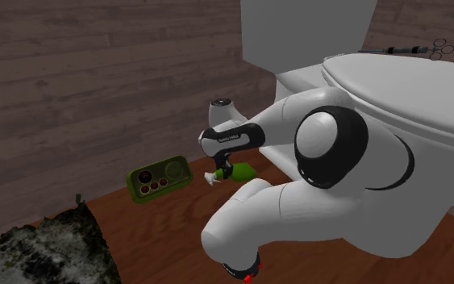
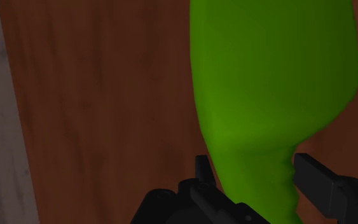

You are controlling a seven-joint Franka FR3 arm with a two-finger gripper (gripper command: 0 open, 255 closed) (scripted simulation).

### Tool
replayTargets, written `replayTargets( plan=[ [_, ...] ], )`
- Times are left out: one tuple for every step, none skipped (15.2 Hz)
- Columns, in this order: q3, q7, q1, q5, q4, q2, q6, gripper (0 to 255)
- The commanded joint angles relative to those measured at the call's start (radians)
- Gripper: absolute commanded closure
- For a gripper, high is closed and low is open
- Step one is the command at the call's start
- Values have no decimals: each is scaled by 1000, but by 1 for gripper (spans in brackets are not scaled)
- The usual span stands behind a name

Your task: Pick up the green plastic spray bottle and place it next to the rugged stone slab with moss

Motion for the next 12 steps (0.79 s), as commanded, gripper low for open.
replayTargets(
  plan=[
    [20, -4, 0, 16, 15, -25, -41, 255],
    [29, -5, -1, 24, 22, -38, -60, 255],
    [39, -7, -2, 31, 29, -49, -78, 255],
    [48, -9, -2, 38, 36, -60, -97, 255],
    [57, -10, -2, 46, 44, -71, -115, 255],
    [66, -12, -2, 53, 51, -81, -132, 255],
    [75, -13, -1, 60, 59, -90, -149, 255],
    [83, -15, -1, 68, 68, -99, -166, 255],
    [92, -16, 0, 75, 76, -107, -183, 255],
    [100, -18, 0, 82, 85, -115, -199, 255],
    [108, -19, 1, 89, 94, -122, -216, 255],
    [116, -20, 2, 96, 103, -129, -231, 255]
  ],
)
